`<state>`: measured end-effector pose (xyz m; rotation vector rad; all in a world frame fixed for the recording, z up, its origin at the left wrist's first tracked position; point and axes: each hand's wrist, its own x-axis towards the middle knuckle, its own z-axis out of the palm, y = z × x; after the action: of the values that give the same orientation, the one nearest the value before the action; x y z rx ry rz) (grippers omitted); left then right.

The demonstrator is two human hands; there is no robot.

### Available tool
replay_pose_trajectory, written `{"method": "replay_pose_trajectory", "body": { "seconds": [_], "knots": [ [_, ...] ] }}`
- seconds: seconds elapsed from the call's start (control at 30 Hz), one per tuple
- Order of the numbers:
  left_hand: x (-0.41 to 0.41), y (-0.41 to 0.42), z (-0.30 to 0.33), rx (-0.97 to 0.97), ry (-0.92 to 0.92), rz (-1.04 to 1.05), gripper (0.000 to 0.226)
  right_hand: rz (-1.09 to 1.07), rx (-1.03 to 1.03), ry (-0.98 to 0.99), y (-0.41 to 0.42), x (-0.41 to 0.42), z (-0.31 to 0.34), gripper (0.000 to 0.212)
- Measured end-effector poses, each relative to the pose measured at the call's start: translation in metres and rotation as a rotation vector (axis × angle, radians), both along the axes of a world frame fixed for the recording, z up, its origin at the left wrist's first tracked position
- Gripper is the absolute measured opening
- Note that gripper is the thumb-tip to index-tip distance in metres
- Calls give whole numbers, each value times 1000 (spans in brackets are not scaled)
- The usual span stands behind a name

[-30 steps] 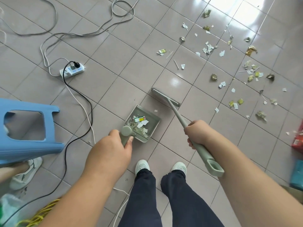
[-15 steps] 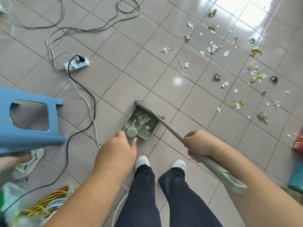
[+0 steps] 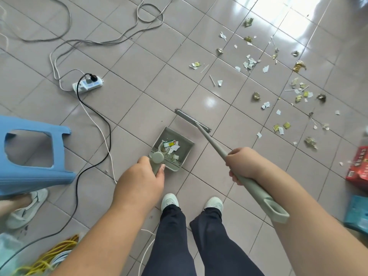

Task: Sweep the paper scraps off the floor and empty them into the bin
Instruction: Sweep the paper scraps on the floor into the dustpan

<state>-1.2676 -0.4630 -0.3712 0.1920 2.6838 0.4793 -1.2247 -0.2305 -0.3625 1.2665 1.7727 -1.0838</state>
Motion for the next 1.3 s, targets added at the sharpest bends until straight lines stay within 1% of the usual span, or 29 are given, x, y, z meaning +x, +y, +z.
{"method": "replay_pose_trajectory", "body": {
  "seconds": [0.27,0.43,0.6,0.8,0.93,1.07,1.2,1.3],
  "knots": [
    [-48,42,12,67,36,-32,33,-40,-13,-11,20,-9,-4,17],
    [-89,95,6,78,79,-55,34,-28,49,-13,75,-29,-16,20],
    [-136,162,-2,85,119,-83,35,-52,89,6,146,-61,-27,16],
    [-197,238,1,39,121,-62,33,-106,99,14,236,-117,-28,18],
    [-232,275,5,26,125,-82,34,-109,97,32,278,-163,-29,21],
    [-271,303,2,12,117,-115,33,-143,103,39,302,-215,-46,21],
    [-307,326,-4,-19,80,-146,31,-210,59,16,314,-259,-67,24],
    [-333,334,-6,-38,40,-117,30,-281,-8,-24,316,-288,-74,26]
  ]
}}
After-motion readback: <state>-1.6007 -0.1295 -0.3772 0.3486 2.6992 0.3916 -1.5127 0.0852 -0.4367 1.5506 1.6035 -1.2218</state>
